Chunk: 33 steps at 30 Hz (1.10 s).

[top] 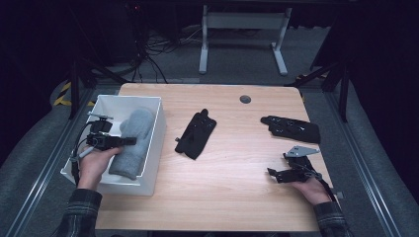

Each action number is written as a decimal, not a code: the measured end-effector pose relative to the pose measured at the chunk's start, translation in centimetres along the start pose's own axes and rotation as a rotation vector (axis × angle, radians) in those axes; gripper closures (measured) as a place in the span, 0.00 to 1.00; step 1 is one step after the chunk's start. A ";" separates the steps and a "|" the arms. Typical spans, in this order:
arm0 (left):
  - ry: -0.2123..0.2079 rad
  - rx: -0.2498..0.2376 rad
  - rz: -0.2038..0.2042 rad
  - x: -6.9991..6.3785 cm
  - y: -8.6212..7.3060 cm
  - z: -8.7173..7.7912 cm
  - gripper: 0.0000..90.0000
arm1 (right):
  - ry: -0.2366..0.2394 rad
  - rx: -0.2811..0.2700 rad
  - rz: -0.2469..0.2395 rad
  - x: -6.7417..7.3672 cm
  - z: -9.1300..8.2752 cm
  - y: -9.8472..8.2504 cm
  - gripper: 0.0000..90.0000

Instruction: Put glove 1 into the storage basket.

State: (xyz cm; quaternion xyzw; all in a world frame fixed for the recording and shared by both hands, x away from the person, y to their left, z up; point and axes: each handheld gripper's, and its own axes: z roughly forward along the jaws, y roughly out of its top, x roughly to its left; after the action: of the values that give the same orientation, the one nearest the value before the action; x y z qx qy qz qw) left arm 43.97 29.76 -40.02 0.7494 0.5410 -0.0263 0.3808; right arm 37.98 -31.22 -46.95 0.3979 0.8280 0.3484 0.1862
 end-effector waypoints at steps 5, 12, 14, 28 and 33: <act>0.022 0.051 -0.017 1.0 -0.3 1.4 0.78 | 0.000 0.000 0.001 0.0 0.0 0.0 0.10; 0.119 0.116 0.002 1.7 -0.4 2.5 0.67 | 0.000 0.000 -0.001 0.0 0.0 0.0 0.10; 0.127 0.116 -0.002 1.7 -0.4 2.5 0.60 | 0.000 0.000 0.000 0.0 0.0 0.0 0.10; 0.206 -0.006 0.067 -0.6 1.0 -1.1 0.24 | 0.000 0.000 0.000 0.0 0.0 0.0 0.10; 0.168 -0.031 0.109 -2.3 2.0 -2.4 0.23 | 0.000 0.000 0.000 0.0 0.0 0.0 0.10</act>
State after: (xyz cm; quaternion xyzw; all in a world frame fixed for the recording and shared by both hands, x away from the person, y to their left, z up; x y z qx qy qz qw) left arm 43.77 29.13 -36.19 0.7714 0.5298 0.0658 0.3463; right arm 37.98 -31.22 -46.95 0.3980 0.8280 0.3483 0.1861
